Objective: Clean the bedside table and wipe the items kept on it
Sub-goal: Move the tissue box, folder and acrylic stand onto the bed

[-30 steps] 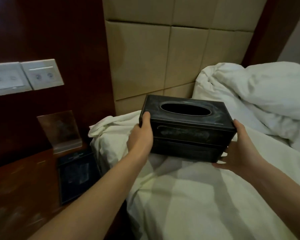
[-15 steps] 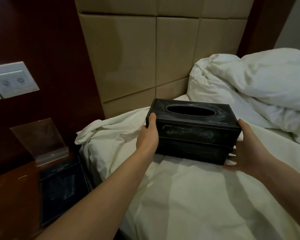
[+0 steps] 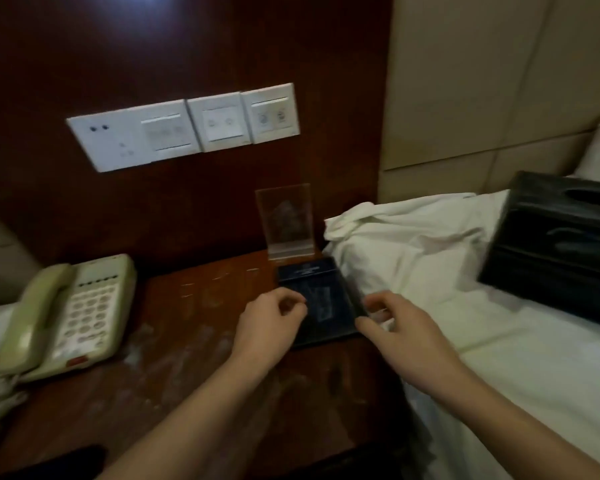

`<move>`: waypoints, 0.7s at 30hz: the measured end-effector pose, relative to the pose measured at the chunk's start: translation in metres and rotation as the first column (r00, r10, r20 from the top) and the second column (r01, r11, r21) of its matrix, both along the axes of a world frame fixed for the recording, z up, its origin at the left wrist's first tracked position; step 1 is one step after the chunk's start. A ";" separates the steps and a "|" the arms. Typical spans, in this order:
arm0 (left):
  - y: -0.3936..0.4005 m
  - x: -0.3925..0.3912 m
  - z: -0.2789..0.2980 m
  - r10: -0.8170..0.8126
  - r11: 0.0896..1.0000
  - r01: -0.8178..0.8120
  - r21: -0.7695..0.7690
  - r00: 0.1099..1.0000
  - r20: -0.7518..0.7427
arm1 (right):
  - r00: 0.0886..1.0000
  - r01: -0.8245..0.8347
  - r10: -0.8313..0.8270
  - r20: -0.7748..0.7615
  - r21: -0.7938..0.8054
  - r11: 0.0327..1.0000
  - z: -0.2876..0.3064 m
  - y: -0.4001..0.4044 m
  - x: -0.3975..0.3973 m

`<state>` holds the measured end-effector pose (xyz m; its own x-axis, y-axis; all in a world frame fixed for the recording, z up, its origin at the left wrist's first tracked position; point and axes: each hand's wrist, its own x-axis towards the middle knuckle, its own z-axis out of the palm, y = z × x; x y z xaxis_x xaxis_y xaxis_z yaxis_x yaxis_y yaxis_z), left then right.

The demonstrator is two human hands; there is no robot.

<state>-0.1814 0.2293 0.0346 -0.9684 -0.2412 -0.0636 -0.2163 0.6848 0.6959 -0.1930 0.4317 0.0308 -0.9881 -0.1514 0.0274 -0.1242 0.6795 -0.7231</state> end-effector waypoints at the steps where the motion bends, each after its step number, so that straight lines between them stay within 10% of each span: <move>1: -0.016 0.000 -0.003 0.060 0.998 -0.060 0.016 0.998 -0.002 | 0.997 -0.014 0.012 0.073 0.020 1.000 -0.008 -0.014 -0.007; 8: -0.073 -0.068 -0.031 0.206 0.966 -0.198 0.167 0.978 -0.032 | 0.989 0.086 -0.110 0.100 0.215 0.973 -0.045 -0.043 -0.044; 13: -0.084 -0.127 -0.031 0.191 0.947 -0.155 0.281 0.976 -0.105 | 0.957 0.144 -0.155 0.246 0.062 0.988 -0.052 -0.034 -0.051; 21: -0.088 -0.161 -0.025 0.102 0.994 -0.095 0.046 0.978 -0.180 | 0.917 0.163 -0.145 0.372 -0.016 0.987 -0.043 -0.037 -0.053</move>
